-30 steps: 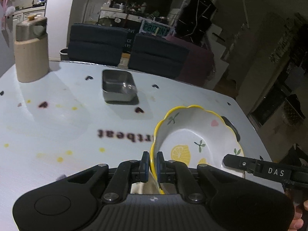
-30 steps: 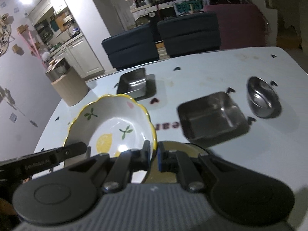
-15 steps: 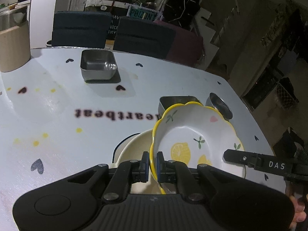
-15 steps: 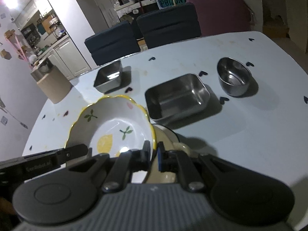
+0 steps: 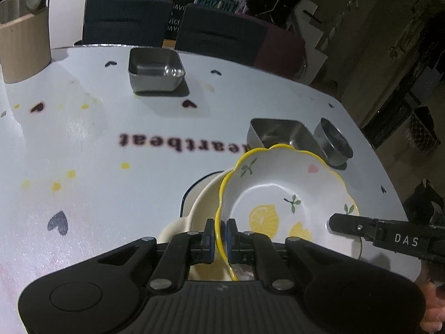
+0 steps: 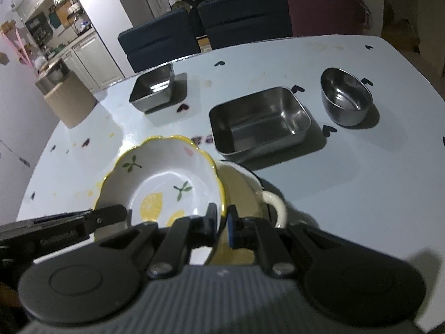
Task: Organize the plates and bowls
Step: 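Lower the lemon bowl into the cream bowl with both grippers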
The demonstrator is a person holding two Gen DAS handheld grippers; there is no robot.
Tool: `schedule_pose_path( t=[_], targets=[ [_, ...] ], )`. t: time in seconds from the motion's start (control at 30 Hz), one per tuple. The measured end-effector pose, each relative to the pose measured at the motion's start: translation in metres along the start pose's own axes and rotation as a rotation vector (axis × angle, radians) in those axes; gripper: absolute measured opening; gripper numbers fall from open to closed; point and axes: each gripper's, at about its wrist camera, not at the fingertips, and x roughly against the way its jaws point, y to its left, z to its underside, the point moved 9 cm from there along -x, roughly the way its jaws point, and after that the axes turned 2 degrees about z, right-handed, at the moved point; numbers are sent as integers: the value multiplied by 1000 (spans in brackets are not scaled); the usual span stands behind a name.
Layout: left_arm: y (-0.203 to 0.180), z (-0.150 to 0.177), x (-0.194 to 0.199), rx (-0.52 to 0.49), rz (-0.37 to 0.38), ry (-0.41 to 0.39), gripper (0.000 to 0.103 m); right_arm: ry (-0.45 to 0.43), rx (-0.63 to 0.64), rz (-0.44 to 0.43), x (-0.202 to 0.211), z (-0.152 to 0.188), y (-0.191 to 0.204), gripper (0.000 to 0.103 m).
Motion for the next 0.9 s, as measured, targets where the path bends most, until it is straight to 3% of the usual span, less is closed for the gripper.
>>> schedule_pose_path(
  t=[0.57, 0.9],
  targets=[
    [1, 18, -16, -47, -18, 73, 13, 46, 21, 39, -7, 6, -3, 9],
    [1, 19, -16, -78, -13, 75, 12, 65, 38, 61, -13, 6, -3, 8]
  ],
)
